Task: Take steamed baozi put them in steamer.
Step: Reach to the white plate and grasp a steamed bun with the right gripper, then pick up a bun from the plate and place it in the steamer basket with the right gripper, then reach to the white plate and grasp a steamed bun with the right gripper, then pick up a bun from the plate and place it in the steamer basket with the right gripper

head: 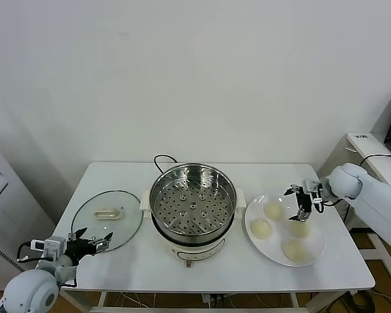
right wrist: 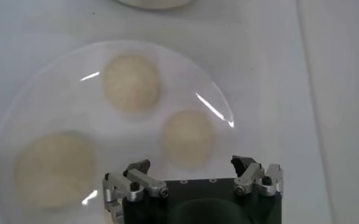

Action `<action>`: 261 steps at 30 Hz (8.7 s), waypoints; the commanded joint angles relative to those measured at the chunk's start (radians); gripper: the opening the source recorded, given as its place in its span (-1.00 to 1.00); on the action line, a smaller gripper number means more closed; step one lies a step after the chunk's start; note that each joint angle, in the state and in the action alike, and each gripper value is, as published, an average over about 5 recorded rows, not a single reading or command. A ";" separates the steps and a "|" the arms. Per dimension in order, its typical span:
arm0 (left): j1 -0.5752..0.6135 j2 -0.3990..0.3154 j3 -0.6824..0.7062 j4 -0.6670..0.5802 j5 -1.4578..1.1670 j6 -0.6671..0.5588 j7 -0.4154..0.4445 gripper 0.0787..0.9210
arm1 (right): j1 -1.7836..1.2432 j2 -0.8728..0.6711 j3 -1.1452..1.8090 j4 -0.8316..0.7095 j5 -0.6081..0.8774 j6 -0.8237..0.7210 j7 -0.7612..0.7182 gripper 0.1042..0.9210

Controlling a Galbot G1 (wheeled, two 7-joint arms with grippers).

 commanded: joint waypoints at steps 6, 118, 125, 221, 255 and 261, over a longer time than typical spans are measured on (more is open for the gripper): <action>0.000 0.002 -0.001 -0.007 0.003 0.004 -0.001 0.77 | 0.040 0.146 -0.074 -0.152 -0.055 0.048 -0.027 0.76; -0.006 0.044 0.015 -0.037 -0.020 0.014 0.002 0.77 | 0.733 0.326 -0.671 0.083 0.329 0.288 -0.100 0.76; -0.007 0.042 0.017 -0.047 -0.021 0.017 0.002 0.77 | 0.881 0.178 -0.865 0.119 0.547 0.039 -0.163 0.76; -0.012 0.036 0.007 -0.024 -0.014 0.029 0.003 0.77 | 0.913 0.341 -0.856 0.267 1.139 -0.315 0.064 -0.09; -0.012 0.051 0.010 -0.006 -0.016 0.015 0.007 0.77 | 0.609 0.683 -0.855 0.094 1.031 -0.438 0.283 -0.02; -0.012 0.051 0.011 -0.003 -0.018 0.014 0.008 0.77 | 0.638 0.654 -0.838 0.101 1.029 -0.441 0.271 0.34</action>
